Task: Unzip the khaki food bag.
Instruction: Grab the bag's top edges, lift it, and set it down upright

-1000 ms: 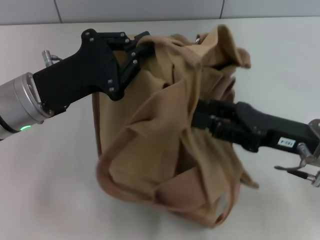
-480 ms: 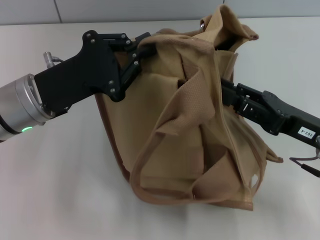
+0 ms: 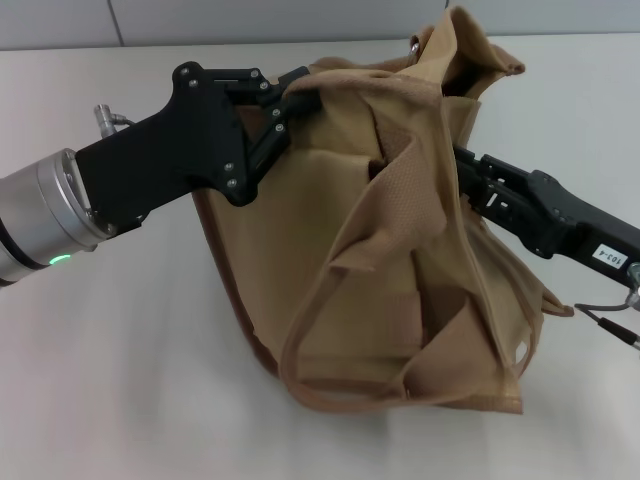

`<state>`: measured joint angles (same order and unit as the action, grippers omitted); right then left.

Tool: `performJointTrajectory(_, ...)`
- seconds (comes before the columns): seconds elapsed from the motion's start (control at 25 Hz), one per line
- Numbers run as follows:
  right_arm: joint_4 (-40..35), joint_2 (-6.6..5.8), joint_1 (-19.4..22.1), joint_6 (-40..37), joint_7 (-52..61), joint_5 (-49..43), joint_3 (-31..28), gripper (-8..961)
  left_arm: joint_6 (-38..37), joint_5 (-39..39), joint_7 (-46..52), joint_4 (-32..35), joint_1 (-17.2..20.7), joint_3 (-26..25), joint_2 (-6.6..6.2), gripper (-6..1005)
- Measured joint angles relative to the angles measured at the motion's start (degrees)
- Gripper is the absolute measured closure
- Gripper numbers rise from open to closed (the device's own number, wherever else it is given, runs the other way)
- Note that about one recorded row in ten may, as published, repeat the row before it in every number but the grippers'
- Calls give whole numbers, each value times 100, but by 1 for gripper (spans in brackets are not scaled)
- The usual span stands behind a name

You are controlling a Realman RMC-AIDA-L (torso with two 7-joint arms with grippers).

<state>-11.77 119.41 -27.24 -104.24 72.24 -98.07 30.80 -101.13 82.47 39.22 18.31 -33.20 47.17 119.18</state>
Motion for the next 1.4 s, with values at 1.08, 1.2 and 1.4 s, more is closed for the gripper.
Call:
performJointTrajectory(1.08, 771, 28, -287, 445, -2784, -50, 102, 561, -16, 6, -11, -345, -335, 64, 0, 929)
performJointTrajectory(1.2, 809, 29, -332, 455, -2798, -53, 195, 564, -31, 7, -11, -345, -357, 65, 0, 929)
performJointTrajectory(1.4, 837, 28, -408, 462, -2779, -55, 375, 617, -40, 7, -11, -346, -376, 65, 0, 929)
